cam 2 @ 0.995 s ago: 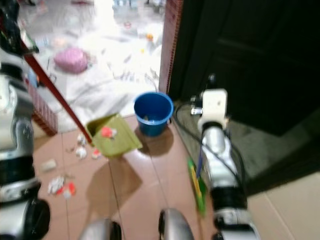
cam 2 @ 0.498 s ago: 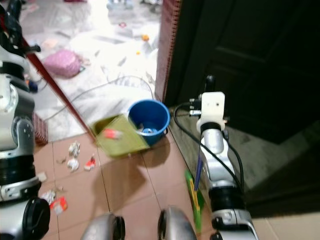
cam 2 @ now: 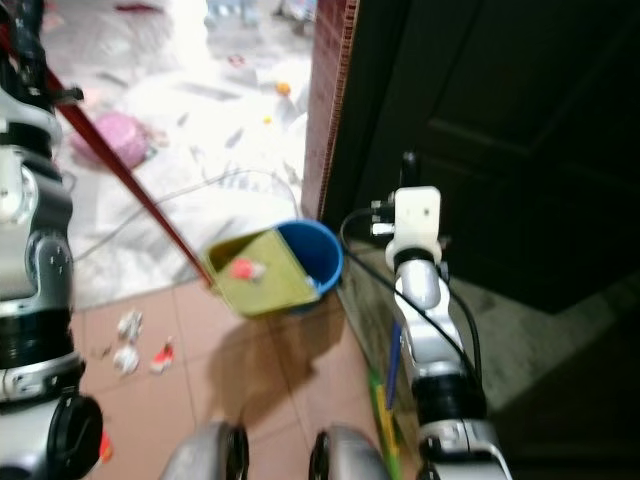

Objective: Sweep floor

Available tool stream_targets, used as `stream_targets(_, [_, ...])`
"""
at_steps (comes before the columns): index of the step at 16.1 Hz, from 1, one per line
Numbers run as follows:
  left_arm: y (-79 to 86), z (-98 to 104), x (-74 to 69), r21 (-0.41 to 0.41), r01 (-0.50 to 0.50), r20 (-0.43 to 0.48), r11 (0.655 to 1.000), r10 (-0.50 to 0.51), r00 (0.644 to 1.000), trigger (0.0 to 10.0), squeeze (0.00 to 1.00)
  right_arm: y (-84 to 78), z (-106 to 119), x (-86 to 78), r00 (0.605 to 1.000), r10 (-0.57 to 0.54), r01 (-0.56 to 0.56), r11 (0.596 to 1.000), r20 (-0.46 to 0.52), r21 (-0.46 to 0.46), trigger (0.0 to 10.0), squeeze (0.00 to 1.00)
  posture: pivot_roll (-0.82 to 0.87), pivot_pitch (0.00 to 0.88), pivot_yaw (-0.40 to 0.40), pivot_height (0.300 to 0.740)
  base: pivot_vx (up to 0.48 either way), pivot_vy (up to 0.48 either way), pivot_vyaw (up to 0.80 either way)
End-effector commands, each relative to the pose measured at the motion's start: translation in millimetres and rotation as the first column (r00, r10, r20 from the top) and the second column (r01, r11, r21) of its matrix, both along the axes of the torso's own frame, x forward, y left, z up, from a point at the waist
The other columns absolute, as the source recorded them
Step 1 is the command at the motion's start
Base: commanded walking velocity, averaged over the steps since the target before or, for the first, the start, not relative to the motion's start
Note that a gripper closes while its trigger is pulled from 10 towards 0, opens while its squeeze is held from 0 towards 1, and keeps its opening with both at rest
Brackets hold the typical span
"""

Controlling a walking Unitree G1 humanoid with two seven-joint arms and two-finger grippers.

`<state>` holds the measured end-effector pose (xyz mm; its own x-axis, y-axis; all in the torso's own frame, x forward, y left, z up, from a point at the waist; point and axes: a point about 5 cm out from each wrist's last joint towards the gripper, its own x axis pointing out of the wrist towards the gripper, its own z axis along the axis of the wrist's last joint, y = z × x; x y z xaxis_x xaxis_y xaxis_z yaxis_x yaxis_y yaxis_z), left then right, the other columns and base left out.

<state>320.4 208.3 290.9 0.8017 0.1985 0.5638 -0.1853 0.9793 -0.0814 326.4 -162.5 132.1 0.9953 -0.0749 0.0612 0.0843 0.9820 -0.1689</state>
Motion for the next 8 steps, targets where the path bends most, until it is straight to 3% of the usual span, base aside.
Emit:
stream_targets(1, [-5.9, 19, -7.0, 0.030, 0.006, 0.100, 1.000, -0.009, 0.995, 10.0, 0.00, -10.3, 9, 0.7, 0.999, -0.027, 0.028, 0.999, 0.039, -0.034, 10.0, 0.00, -0.03, 0.131, -0.034, 0.740, 0.480, 0.000, 0.00])
stream_targets(8, [-20.1, 17, -6.0, 0.077, 0.026, 0.113, 0.997, -0.035, 0.993, 10.0, 0.00, -6.5, 7, 0.7, 1.000, -0.011, 0.011, 1.000, 0.029, -0.029, 10.0, 0.00, -0.03, 0.127, -0.042, 0.740, 0.360, 0.000, 0.00])
